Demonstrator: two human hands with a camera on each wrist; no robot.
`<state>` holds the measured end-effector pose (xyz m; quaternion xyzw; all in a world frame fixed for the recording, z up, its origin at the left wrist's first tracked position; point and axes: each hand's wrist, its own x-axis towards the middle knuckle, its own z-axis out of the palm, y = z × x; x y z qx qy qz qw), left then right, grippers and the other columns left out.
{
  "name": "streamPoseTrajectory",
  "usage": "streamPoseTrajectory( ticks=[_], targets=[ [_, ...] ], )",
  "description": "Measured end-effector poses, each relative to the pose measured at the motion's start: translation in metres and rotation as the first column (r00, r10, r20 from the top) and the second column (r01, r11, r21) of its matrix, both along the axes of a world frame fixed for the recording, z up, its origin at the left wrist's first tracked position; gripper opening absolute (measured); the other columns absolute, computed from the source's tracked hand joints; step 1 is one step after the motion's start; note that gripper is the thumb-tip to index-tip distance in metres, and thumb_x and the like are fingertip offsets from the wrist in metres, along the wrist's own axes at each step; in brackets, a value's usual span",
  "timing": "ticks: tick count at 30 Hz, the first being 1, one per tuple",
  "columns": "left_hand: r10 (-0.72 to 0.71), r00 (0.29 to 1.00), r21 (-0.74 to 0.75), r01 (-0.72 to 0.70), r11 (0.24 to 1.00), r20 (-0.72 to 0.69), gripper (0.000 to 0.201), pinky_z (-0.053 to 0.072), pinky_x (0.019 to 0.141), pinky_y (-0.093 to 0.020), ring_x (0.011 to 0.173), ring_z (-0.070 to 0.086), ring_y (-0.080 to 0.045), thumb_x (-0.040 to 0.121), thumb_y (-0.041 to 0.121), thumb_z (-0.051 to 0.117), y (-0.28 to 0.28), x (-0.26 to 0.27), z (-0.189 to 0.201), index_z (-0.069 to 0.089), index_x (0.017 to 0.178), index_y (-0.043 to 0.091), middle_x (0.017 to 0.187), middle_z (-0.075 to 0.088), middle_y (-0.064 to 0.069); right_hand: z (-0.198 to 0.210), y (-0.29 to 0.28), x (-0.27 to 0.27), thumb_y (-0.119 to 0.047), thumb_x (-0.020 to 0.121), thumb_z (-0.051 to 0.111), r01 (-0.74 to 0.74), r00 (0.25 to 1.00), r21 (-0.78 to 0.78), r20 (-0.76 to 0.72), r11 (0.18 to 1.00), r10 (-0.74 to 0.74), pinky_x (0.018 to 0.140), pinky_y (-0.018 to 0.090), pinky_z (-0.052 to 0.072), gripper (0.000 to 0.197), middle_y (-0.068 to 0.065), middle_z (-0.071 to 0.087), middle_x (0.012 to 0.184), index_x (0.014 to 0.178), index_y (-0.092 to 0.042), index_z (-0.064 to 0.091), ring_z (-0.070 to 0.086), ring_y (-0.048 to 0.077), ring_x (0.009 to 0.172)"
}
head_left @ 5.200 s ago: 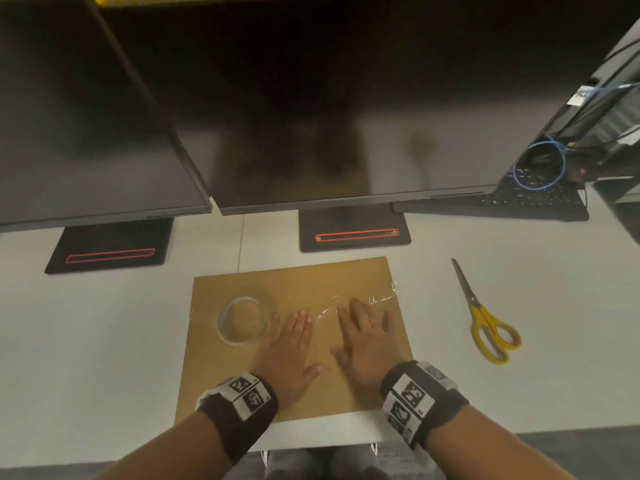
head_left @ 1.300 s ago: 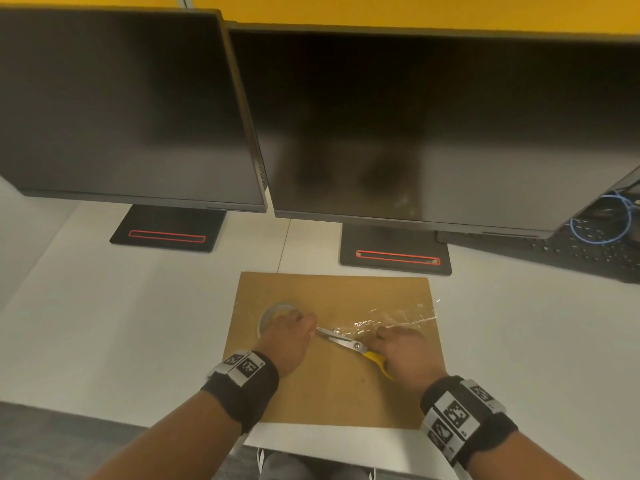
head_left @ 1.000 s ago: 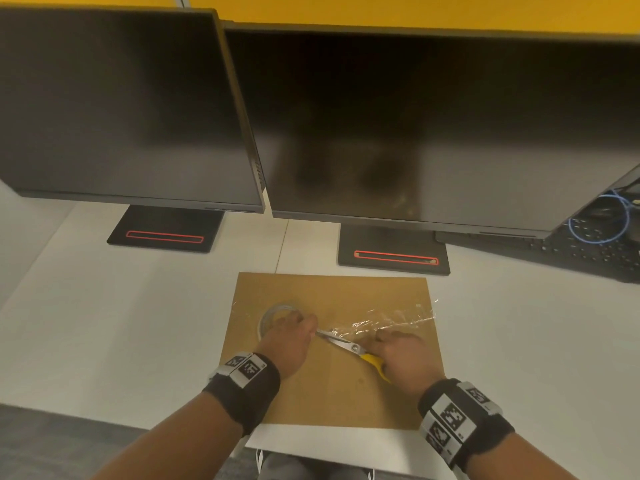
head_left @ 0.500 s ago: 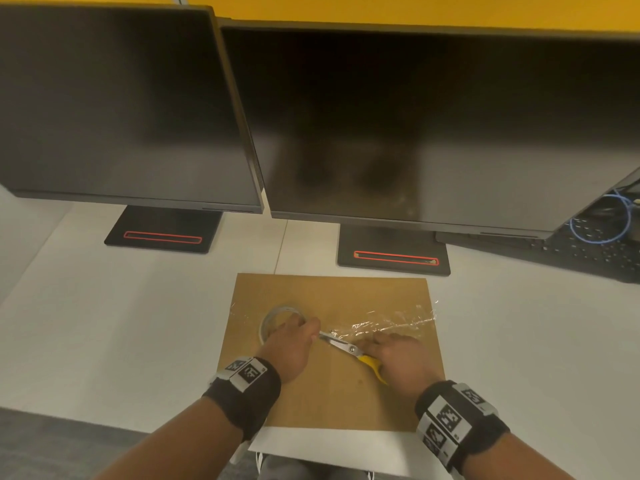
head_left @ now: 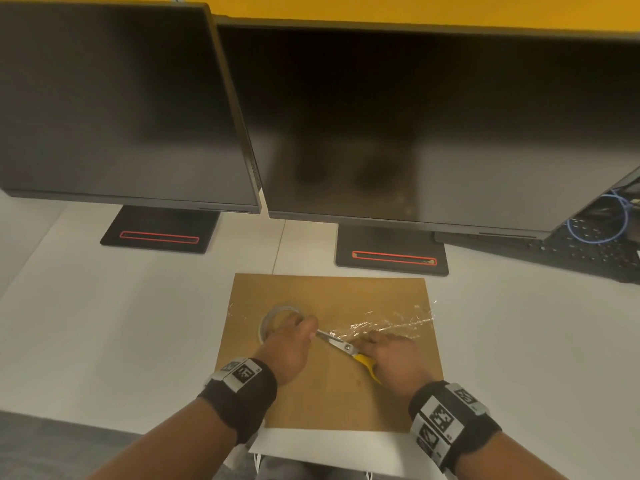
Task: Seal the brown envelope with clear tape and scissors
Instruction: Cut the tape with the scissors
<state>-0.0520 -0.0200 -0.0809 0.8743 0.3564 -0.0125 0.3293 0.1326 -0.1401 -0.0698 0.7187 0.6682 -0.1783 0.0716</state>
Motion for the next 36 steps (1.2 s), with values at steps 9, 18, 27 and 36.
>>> streamPoseTrajectory(
  ticks=[9, 18, 27, 36],
  targets=[
    [0.229, 0.973, 0.258, -0.216, 0.942, -0.023, 0.025, 0.048, 0.071, -0.034, 0.092, 0.056, -0.028, 0.09, -0.002, 0.045, 0.032, -0.03, 0.021, 0.054, 0.111, 0.009, 0.111, 0.053, -0.008, 0.017, 0.005, 0.003, -0.015, 0.082, 0.047, 0.245, 0.965, 0.057, -0.109, 0.968, -0.238, 0.076, 0.032, 0.047, 0.055, 0.002, 0.055, 0.112, 0.133, -0.036, 0.047, 0.058, 0.025, 0.097],
    [0.367, 0.916, 0.175, -0.339, 0.924, -0.163, 0.05, 0.052, 0.084, -0.048, 0.115, 0.051, -0.027, 0.095, 0.004, 0.037, 0.058, -0.089, 0.01, 0.03, 0.141, 0.022, 0.132, 0.046, -0.005, 0.007, 0.022, -0.022, -0.024, 0.085, 0.052, 0.262, 0.933, 0.071, -0.274, 0.962, -0.234, 0.089, 0.031, 0.045, 0.048, 0.004, 0.046, 0.114, 0.133, -0.029, 0.047, 0.051, 0.026, 0.104],
    [0.58, 0.811, 0.084, -0.575, 0.814, -0.078, 0.041, 0.048, 0.067, -0.031, 0.08, 0.06, -0.021, 0.088, 0.021, 0.054, 0.041, -0.129, 0.003, 0.037, 0.125, 0.018, 0.09, 0.059, 0.0, -0.001, 0.034, -0.038, -0.029, 0.088, 0.051, 0.298, 0.927, 0.087, -0.262, 0.951, -0.267, 0.096, 0.033, 0.042, 0.045, 0.006, 0.047, 0.115, 0.133, -0.029, 0.048, 0.052, 0.027, 0.105],
    [0.604, 0.79, 0.103, -0.596, 0.796, -0.105, 0.025, 0.048, 0.068, -0.031, 0.075, 0.055, -0.018, 0.092, 0.044, 0.053, 0.047, -0.135, 0.004, 0.044, 0.094, 0.021, 0.087, 0.058, 0.001, -0.002, 0.033, -0.043, -0.023, 0.084, 0.056, 0.352, 0.911, 0.049, -0.248, 0.935, -0.33, 0.096, 0.032, 0.043, 0.052, 0.005, 0.046, 0.114, 0.134, -0.03, 0.046, 0.052, 0.027, 0.105]
  ],
)
